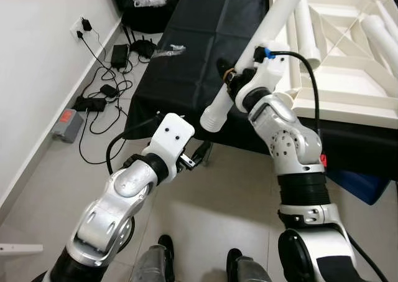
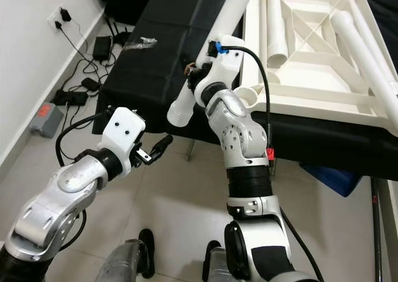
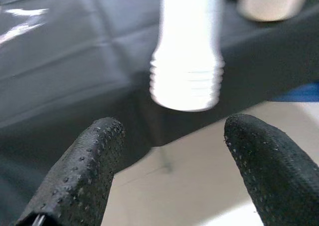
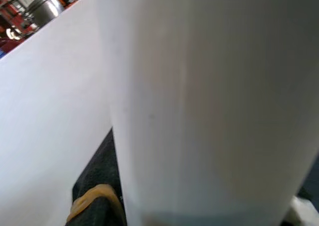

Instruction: Building children table

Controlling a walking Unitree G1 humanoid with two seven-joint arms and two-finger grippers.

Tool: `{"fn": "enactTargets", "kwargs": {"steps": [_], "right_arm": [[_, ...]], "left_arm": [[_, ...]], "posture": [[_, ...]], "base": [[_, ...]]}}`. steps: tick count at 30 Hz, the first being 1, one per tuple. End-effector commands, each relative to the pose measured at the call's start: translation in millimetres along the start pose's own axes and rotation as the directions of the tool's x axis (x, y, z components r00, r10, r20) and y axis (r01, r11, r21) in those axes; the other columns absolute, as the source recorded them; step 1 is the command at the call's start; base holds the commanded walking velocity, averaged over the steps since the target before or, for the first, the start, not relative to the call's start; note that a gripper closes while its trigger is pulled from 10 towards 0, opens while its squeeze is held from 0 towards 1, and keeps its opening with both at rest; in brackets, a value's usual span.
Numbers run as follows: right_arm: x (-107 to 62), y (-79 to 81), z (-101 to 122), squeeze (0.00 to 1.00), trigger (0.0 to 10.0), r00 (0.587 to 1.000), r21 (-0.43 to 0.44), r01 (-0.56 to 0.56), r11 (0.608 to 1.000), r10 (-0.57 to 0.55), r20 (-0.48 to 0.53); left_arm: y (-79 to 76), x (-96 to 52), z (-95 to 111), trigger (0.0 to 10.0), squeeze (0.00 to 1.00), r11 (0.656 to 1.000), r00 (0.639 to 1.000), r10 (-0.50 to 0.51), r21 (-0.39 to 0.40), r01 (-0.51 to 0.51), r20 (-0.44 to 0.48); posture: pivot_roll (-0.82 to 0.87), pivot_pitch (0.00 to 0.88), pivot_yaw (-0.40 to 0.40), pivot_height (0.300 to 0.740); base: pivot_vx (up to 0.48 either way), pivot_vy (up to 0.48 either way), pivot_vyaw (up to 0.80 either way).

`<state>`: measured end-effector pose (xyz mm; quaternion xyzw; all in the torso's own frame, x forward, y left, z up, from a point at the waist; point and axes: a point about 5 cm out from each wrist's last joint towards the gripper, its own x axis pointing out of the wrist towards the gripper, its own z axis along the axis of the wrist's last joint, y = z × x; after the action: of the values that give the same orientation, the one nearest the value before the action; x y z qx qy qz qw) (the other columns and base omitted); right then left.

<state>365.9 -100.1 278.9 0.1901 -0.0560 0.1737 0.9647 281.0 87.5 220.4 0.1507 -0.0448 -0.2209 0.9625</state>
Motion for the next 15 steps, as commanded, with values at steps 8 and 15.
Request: {"fn": "enactTargets", "kwargs": {"steps": [8, 15], "right_arm": [[-0.7, 17.2, 23, 0.00, 10.0, 0.994, 0.031, -0.095, 0.995, 0.093, 0.050], [0.7, 25.4, 29, 0.00, 10.0, 0.991, 0.035, -0.125, 0.991, 0.123, 0.060]], "left_arm": [[15.4, 19.3, -9, 10.0, 0.00, 0.986, 0.986, 0.163, -0.026, -0.164, -0.039], [5.0, 34.9, 11, 10.0, 0.00, 0.993, 0.993, 0.113, -0.022, -0.112, 0.037]], "posture": [[0.15, 0.323, -0.019, 0.740], [0.15, 0.286, -0.016, 0.740]], "base": [[0.000, 0.000, 0.00], [0.000, 0.000, 0.00]]}}
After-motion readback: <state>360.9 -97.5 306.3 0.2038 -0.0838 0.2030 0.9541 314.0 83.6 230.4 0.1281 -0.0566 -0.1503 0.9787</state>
